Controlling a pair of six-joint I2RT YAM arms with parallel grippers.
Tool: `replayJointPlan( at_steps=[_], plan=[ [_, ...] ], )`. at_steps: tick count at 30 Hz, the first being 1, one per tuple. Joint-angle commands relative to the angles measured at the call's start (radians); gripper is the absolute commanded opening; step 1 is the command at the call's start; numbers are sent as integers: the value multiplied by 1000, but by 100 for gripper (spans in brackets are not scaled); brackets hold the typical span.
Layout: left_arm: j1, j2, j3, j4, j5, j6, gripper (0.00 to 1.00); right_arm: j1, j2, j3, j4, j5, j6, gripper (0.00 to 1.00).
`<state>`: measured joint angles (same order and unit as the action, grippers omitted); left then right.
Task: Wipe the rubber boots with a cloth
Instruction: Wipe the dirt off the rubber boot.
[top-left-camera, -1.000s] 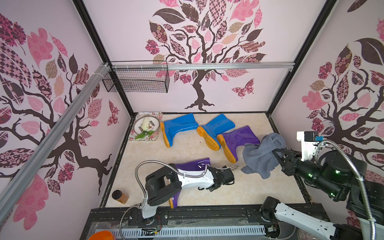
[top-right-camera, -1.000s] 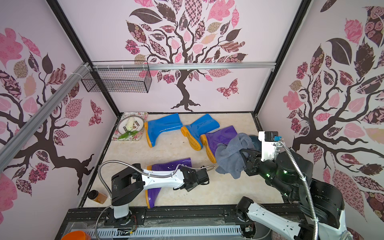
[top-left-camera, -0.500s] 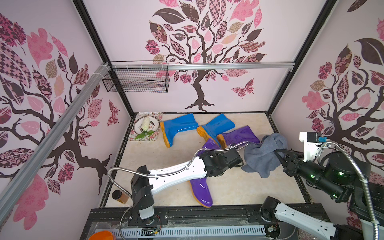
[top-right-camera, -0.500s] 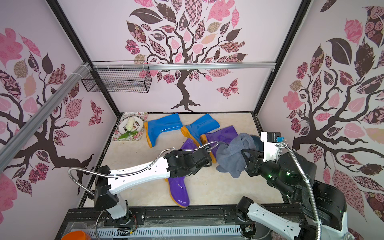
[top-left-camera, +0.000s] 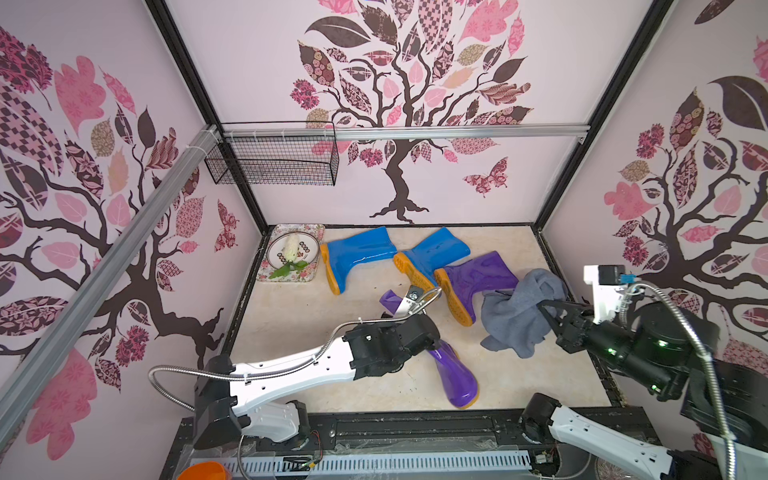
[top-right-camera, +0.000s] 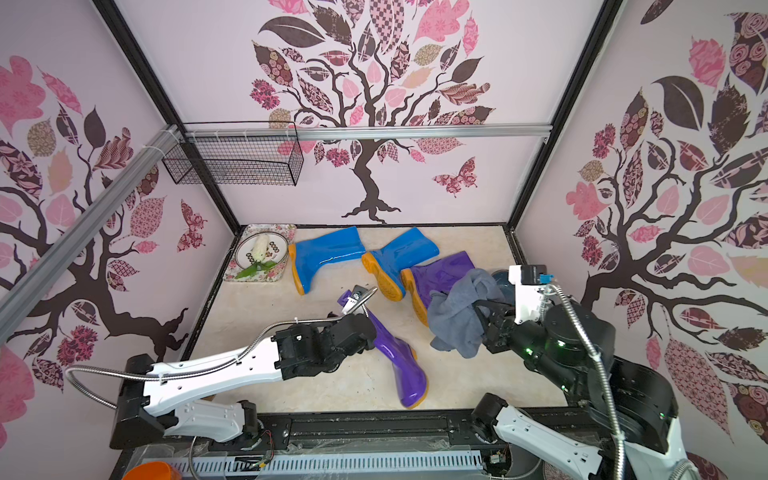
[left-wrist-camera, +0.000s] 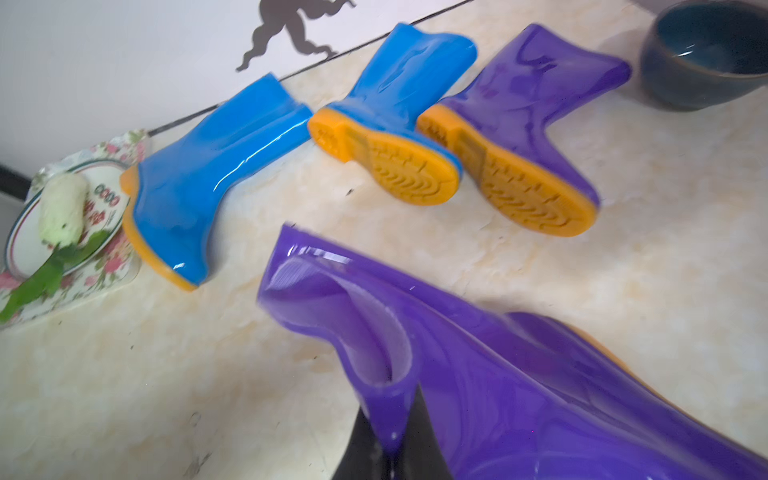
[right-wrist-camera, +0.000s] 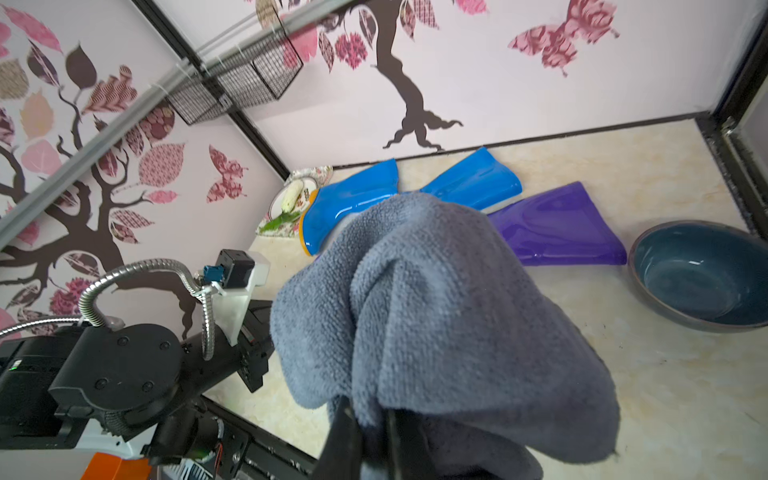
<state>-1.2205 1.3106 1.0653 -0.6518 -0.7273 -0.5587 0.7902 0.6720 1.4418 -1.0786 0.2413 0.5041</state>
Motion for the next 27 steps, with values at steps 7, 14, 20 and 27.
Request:
replayJointPlan(
  at_steps=[7, 14, 20, 27],
  plan=[
    [-83, -249, -463, 184, -61, -368, 0, 0, 24, -400, 403, -383, 135, 0],
    [-42, -332, -572, 186, -115, -466, 0, 13, 105, -748, 734, -408, 294, 0],
    [76, -322, -622, 354, -86, -405, 0, 13, 317, -778, 793, -259, 182, 0],
    [116, -270, -652, 513, -67, -331, 0, 73, 472, -690, 747, -281, 126, 0]
  ],
)
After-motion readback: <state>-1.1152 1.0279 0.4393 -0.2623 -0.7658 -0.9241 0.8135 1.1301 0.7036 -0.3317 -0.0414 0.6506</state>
